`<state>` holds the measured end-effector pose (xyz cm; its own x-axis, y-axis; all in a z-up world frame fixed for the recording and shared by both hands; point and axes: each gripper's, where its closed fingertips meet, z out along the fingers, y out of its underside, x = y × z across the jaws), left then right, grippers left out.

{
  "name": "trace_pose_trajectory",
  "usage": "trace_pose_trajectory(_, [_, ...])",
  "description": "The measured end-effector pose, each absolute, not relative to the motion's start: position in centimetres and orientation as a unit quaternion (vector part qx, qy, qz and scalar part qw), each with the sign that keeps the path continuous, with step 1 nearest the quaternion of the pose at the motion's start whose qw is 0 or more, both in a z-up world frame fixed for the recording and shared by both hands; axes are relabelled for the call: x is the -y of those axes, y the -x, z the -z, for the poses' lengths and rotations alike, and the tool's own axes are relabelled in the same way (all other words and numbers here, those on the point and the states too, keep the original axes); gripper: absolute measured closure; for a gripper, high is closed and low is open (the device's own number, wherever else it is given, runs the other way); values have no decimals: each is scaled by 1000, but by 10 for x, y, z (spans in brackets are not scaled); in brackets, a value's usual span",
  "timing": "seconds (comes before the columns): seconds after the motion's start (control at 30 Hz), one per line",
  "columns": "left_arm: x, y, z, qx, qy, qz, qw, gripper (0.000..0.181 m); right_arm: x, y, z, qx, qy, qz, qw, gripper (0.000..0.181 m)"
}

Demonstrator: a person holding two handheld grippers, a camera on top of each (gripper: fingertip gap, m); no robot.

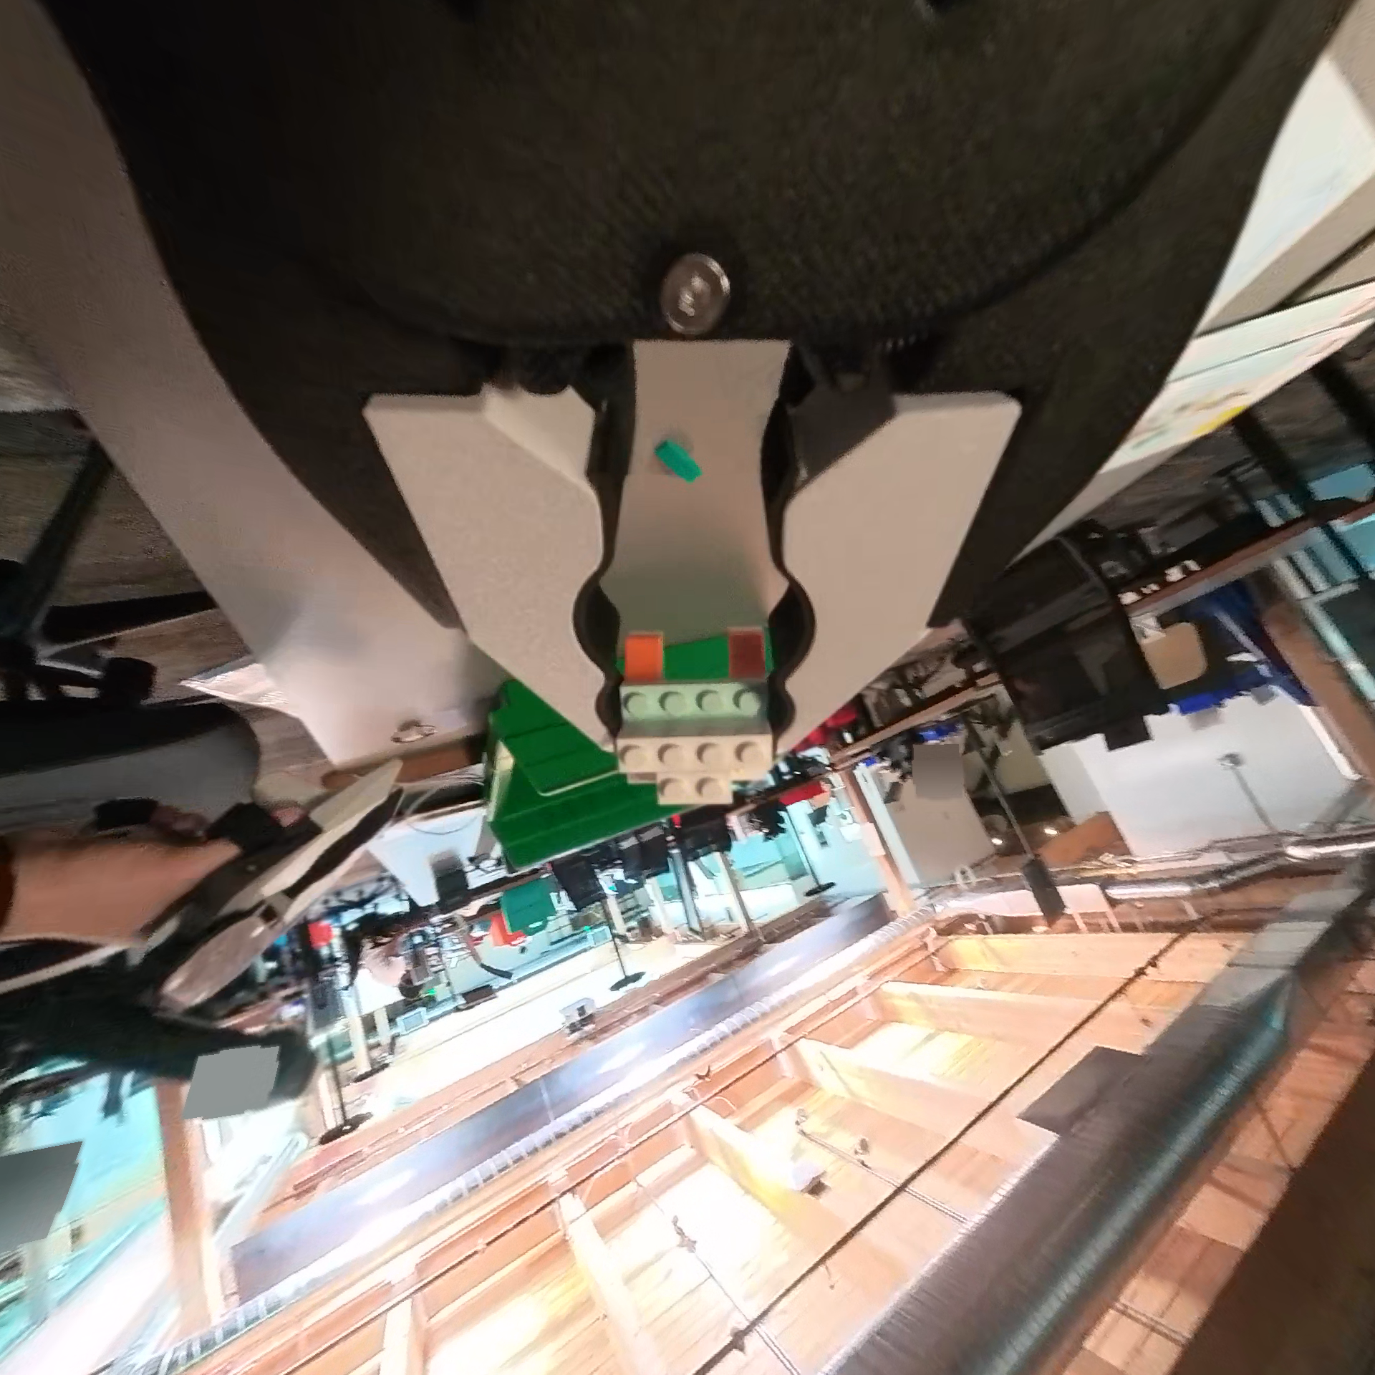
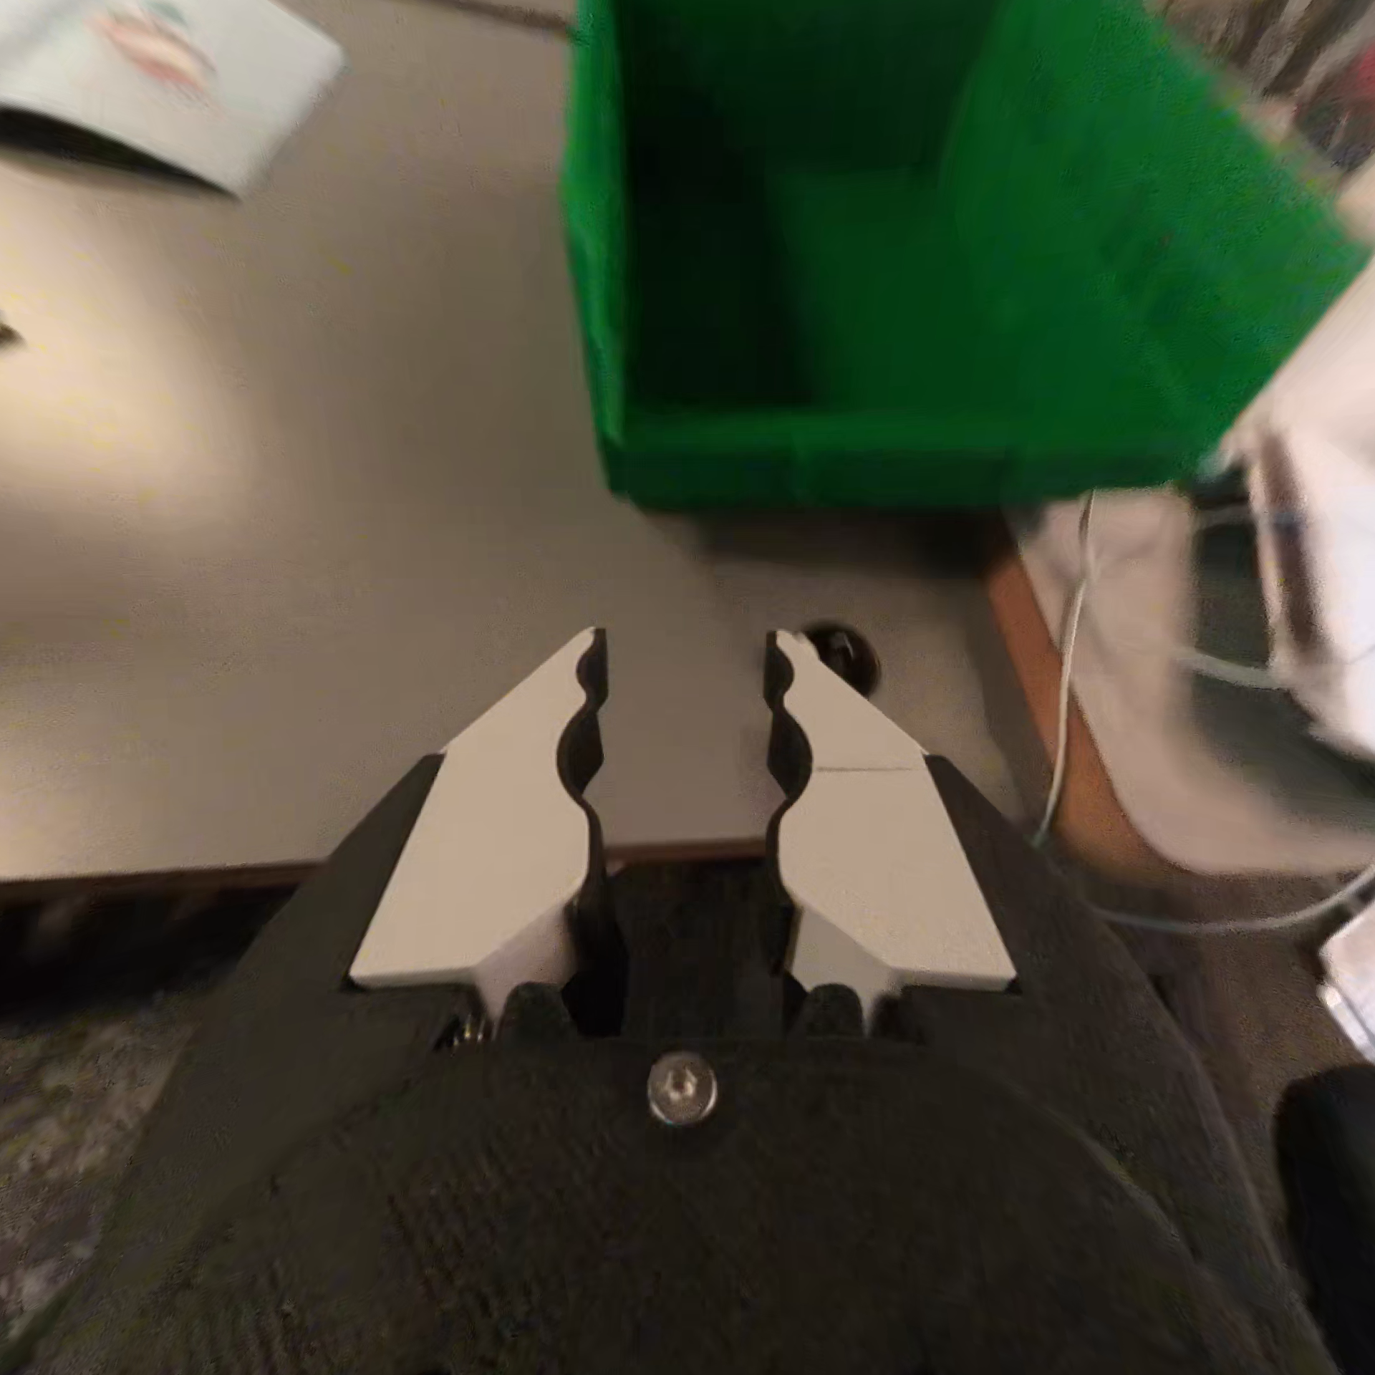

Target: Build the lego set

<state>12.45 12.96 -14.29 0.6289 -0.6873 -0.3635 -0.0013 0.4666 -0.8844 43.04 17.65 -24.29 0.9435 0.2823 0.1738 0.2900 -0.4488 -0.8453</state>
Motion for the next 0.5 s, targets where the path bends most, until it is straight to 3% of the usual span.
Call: trace_pose_trajectory(0.5, [-131,-135,156,-387,477,267,742,146,-203,-465,283,196,864,-94,454,161])
